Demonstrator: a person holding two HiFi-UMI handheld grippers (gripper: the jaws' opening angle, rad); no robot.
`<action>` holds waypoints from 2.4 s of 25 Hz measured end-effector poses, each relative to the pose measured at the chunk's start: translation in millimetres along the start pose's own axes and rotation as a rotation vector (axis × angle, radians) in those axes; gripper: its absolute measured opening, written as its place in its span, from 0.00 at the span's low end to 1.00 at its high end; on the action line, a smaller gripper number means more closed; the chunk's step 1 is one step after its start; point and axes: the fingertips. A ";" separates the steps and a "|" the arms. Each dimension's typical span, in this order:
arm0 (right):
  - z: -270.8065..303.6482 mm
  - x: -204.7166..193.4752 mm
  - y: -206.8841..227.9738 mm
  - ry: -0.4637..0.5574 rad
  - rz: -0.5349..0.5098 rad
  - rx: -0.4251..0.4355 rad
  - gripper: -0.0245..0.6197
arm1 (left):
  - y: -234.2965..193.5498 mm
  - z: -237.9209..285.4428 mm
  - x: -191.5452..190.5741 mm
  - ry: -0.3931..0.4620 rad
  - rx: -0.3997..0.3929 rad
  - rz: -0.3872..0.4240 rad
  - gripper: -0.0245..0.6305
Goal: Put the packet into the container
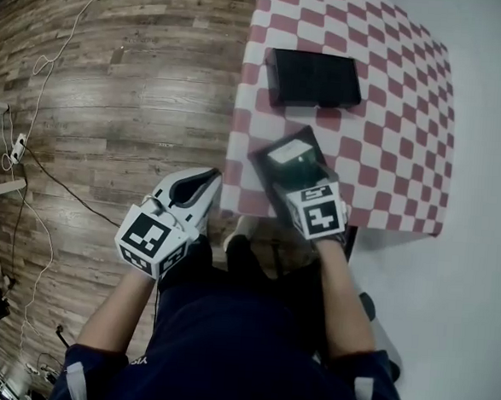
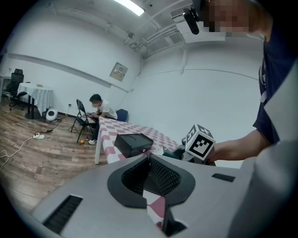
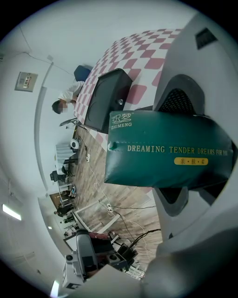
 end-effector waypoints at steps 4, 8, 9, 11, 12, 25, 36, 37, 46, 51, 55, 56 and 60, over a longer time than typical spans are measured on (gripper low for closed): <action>5.1 -0.9 -3.3 -0.024 0.005 0.011 0.70 | -2.4 3.0 -0.6 -0.005 -0.008 0.000 0.09; 5.0 -0.5 -4.1 -0.016 -0.005 0.025 0.69 | -2.7 8.4 0.3 -0.012 -0.014 0.000 0.09; 4.4 -0.5 -4.3 -0.010 -0.005 0.032 0.70 | -1.9 9.9 0.8 -0.014 -0.017 0.003 0.09; 3.0 0.8 -5.0 0.003 0.000 0.047 0.70 | 0.2 13.0 1.8 -0.018 -0.021 0.003 0.09; 2.2 2.5 -5.5 0.011 0.004 0.053 0.70 | 1.4 14.3 2.2 -0.019 -0.024 0.004 0.09; -36.6 29.5 4.3 0.239 0.027 0.067 0.69 | 29.3 30.1 18.1 -0.032 -0.053 0.051 0.09; -104.2 36.8 22.4 0.499 0.111 0.075 0.40 | 67.4 39.0 43.4 -0.026 -0.065 0.144 0.09; -109.5 35.3 24.2 0.515 0.115 0.073 0.38 | 70.5 39.1 44.9 -0.024 -0.064 0.151 0.09; -139.9 14.0 33.5 0.602 0.147 0.057 0.18 | 94.8 38.9 49.7 -0.022 -0.059 0.183 0.09; -154.5 6.0 28.5 0.638 0.158 0.066 0.11 | 106.4 36.8 51.1 -0.016 -0.059 0.192 0.09; -162.6 2.2 24.1 0.660 0.150 0.063 0.08 | 114.0 37.0 51.9 -0.008 -0.064 0.207 0.09; -164.0 1.2 22.9 0.663 0.146 0.060 0.08 | 115.7 36.9 51.7 -0.008 -0.065 0.208 0.09; -170.5 -0.9 19.4 0.673 0.141 0.058 0.07 | 120.5 34.7 52.8 -0.004 -0.065 0.212 0.09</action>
Point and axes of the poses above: the fingertips, and each gripper's own axes: z forward along the fingers, y to its right, x out of its top, and after that the axes turned 3 degrees about y, right-handed
